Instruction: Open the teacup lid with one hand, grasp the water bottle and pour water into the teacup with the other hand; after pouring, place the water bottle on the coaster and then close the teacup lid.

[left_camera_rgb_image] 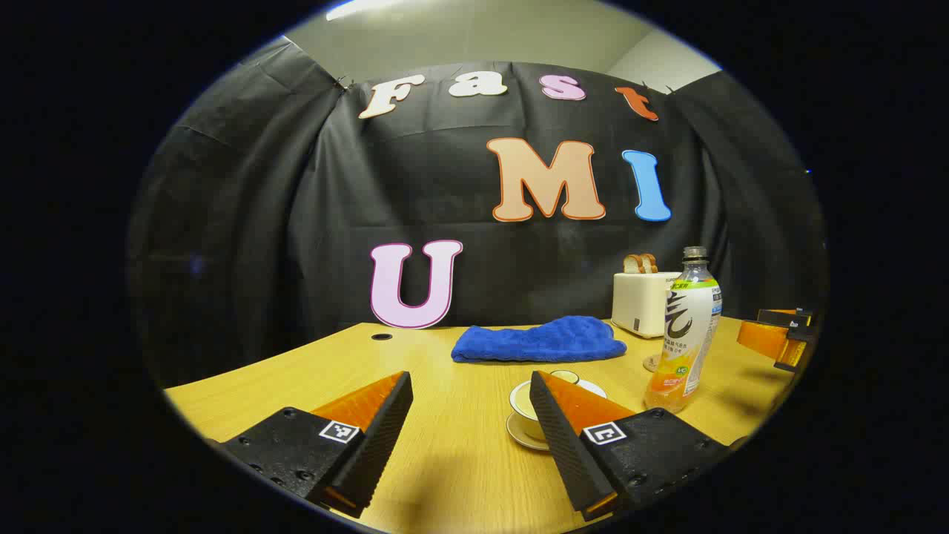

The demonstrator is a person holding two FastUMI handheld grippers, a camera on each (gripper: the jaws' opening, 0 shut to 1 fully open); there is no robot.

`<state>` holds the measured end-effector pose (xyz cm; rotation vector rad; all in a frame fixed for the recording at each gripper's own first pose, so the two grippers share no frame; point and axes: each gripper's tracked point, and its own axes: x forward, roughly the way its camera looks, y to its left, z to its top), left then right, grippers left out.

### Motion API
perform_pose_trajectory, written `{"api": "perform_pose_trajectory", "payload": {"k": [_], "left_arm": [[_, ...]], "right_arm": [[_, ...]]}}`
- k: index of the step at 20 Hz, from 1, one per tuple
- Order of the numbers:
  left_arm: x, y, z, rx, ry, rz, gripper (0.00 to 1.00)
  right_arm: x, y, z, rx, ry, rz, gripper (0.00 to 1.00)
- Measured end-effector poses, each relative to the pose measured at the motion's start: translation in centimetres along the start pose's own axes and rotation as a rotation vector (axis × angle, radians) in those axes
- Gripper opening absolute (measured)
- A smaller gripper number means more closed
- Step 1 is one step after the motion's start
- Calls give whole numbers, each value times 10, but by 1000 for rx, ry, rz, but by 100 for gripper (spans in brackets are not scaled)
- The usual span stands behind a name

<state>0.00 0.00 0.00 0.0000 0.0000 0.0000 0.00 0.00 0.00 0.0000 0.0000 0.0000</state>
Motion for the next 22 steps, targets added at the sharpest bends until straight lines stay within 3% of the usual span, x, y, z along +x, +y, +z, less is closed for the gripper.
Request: {"api": "perform_pose_trajectory", "payload": {"k": [22], "left_arm": [[0, -3, 0, -2, -1, -8, 93]], "right_arm": [[0, 0, 0, -1, -1, 0, 96]]}}
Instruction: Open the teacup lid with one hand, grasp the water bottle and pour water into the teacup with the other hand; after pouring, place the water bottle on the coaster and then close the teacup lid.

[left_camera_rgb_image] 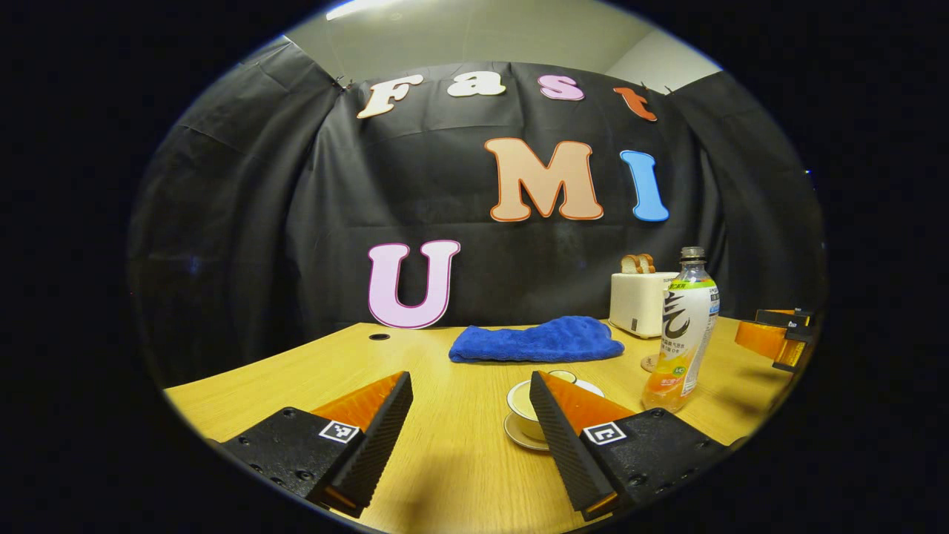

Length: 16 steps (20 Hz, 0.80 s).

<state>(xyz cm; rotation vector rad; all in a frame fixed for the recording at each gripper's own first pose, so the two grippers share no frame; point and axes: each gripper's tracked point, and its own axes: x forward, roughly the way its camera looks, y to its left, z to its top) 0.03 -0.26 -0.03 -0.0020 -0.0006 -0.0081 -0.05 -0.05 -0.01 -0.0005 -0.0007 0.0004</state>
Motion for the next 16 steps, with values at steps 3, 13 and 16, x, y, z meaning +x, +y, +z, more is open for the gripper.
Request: {"api": "perform_pose_trajectory", "payload": {"k": [3, 13, 16], "left_arm": [[1, -7, 0, -1, -2, -30, 93], [4, -33, 1, -4, -4, -166, 93], [8, -42, 1, -4, -3, -208, 93]], "right_arm": [[0, 0, 0, 0, 0, 0, 96], [-1, 0, 0, 0, 0, 0, 94], [0, 0, 0, 0, 0, 0, 94]]}}
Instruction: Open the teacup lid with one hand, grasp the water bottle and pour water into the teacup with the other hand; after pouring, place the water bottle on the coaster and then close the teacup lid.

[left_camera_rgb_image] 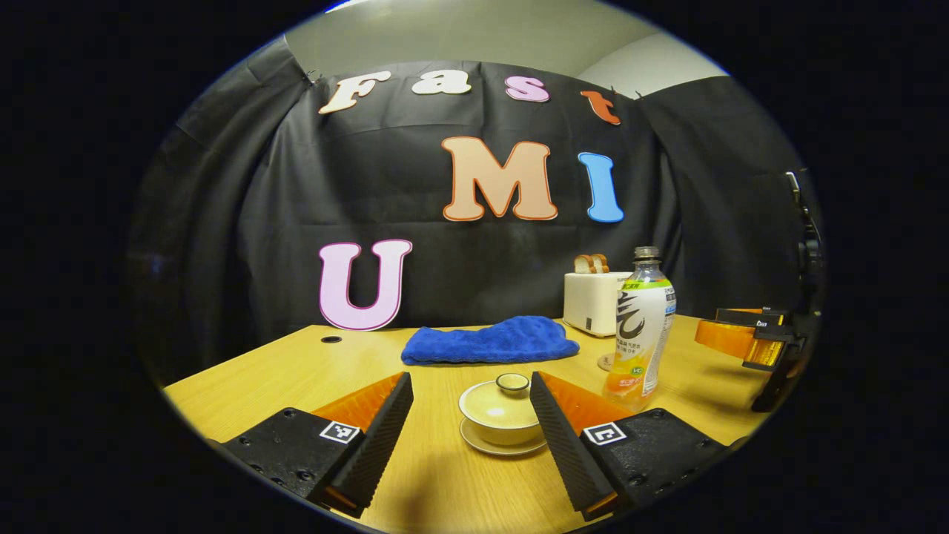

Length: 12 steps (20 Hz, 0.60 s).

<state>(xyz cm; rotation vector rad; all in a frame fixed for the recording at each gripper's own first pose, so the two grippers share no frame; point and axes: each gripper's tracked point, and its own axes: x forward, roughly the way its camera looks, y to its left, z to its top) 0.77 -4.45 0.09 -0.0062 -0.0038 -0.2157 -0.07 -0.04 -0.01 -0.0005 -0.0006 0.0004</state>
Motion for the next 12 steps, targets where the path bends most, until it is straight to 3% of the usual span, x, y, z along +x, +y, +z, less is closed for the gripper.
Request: {"api": "perform_pose_trajectory", "payload": {"k": [12], "left_arm": [[36, -25, -15, 13, 94, -105, 83]], "right_arm": [[0, 0, 0, 0, 0, 0, 94]]}}
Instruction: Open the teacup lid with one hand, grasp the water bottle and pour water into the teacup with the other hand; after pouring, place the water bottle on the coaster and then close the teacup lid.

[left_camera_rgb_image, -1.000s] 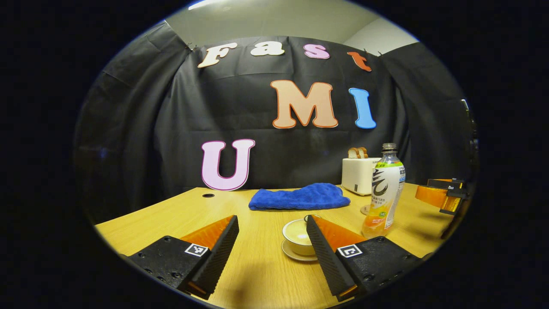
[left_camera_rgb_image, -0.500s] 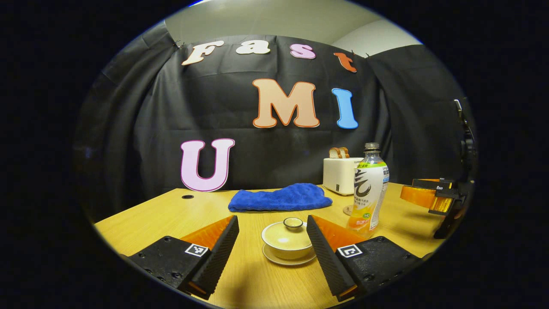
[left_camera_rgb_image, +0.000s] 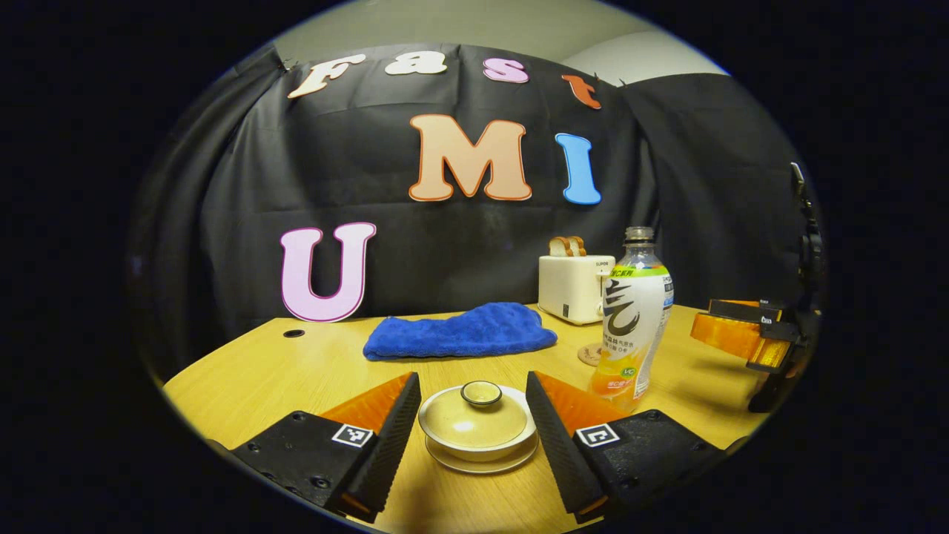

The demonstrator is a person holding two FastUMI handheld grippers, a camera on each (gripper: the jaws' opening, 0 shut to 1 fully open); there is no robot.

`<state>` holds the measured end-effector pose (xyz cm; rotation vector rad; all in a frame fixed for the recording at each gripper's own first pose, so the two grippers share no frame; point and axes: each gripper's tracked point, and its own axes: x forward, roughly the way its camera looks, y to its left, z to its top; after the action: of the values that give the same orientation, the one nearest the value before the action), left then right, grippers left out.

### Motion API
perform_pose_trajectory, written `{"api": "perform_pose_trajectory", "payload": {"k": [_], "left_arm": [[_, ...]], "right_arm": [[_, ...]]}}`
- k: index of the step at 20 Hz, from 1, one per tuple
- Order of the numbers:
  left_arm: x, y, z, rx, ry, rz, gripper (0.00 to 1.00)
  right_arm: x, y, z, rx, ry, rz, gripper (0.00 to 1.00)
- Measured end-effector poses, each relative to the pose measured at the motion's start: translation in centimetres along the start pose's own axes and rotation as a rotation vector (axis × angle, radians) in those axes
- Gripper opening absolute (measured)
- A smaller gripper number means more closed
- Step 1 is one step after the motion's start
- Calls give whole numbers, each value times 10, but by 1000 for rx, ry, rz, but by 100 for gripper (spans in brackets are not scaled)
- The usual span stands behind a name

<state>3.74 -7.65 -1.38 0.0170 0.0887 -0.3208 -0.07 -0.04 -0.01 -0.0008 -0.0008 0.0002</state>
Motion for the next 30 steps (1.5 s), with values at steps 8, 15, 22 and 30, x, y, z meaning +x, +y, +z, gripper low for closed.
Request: {"api": "perform_pose_trajectory", "payload": {"k": [8, 15, 22, 30], "left_arm": [[14, -5, -3, 13, 26, -16, 64], [21, -6, -6, 30, 56, -16, 52], [22, -5, -4, 25, 46, -5, 30], [12, 4, 10, -22, -55, 33, 30]], "right_arm": [[0, 0, 0, 0, 0, 0, 96], [0, 0, 0, 0, 0, 0, 96], [0, 0, 0, 0, 0, 0, 95], [0, -1, 0, 0, 0, 0, 96]]}}
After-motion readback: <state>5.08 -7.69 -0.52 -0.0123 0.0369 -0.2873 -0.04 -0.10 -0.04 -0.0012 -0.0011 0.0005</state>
